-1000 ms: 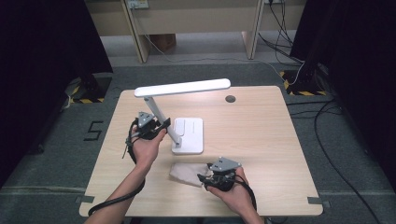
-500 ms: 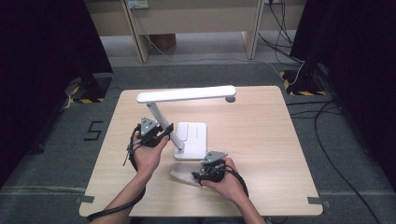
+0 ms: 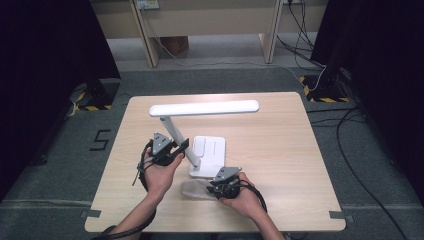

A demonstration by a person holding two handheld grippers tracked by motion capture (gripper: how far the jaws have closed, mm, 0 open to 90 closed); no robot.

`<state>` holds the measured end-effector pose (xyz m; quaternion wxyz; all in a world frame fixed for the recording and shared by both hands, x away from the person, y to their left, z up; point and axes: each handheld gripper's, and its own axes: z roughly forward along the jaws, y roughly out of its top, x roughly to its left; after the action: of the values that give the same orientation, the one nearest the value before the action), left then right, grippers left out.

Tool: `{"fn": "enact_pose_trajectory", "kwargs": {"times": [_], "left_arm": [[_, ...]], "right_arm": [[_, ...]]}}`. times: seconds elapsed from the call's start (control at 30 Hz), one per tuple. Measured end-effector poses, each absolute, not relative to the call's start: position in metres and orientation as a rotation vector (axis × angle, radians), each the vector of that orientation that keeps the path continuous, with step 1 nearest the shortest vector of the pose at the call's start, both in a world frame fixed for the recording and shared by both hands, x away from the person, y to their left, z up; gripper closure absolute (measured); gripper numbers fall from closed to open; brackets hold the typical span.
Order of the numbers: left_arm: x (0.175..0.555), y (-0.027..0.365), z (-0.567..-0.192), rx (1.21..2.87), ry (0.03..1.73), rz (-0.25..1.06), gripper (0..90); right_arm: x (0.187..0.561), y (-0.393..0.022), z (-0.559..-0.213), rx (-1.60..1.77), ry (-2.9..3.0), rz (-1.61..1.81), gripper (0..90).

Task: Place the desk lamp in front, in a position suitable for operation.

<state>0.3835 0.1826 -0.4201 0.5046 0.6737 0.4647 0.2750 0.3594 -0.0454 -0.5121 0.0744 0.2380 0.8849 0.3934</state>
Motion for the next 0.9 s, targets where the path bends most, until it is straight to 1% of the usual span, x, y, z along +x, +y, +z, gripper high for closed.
{"fn": "enact_pose_trajectory", "kwargs": {"times": [0.13, 0.4, 0.57, 0.7, 0.73, 0.77, 0.8, 0.83, 0.87, 0.9], "left_arm": [[0.380, 0.183, -0.420, 1.625, 1.114, 0.656, 67.9], [0.363, 0.181, -0.422, 1.628, 1.095, 0.647, 67.6], [0.355, 0.179, -0.422, 1.630, 1.080, 0.640, 67.0], [0.350, 0.183, -0.422, 1.648, 1.051, 0.587, 65.9], [0.350, 0.183, -0.422, 1.648, 1.051, 0.587, 64.0], [0.351, 0.188, -0.421, 1.660, 1.027, 0.521, 59.4], [0.351, 0.188, -0.421, 1.660, 1.027, 0.521, 54.0], [0.350, 0.191, -0.421, 1.647, 1.004, 0.498, 47.3], [0.343, 0.199, -0.420, 1.653, 0.965, 0.493, 42.5], [0.339, 0.203, -0.420, 1.652, 0.939, 0.489, 40.6]], "right_arm": [[0.350, -0.047, -0.506, 0.713, 2.671, 1.215, 79.9], [0.329, -0.061, -0.481, 0.704, 2.621, 1.333, 80.1], [0.323, -0.065, -0.479, 0.722, 2.620, 1.352, 80.1], [0.314, -0.063, -0.474, 0.693, 2.635, 1.392, 80.1], [0.313, -0.062, -0.473, 0.688, 2.633, 1.402, 80.1], [0.312, -0.062, -0.471, 0.677, 2.627, 1.404, 80.1], [0.312, -0.061, -0.469, 0.674, 2.621, 1.407, 80.1], [0.312, -0.061, -0.466, 0.677, 2.619, 1.412, 80.1], [0.312, -0.061, -0.465, 0.677, 2.610, 1.416, 80.1], [0.313, -0.062, -0.463, 0.671, 2.606, 1.419, 80.1]]}}
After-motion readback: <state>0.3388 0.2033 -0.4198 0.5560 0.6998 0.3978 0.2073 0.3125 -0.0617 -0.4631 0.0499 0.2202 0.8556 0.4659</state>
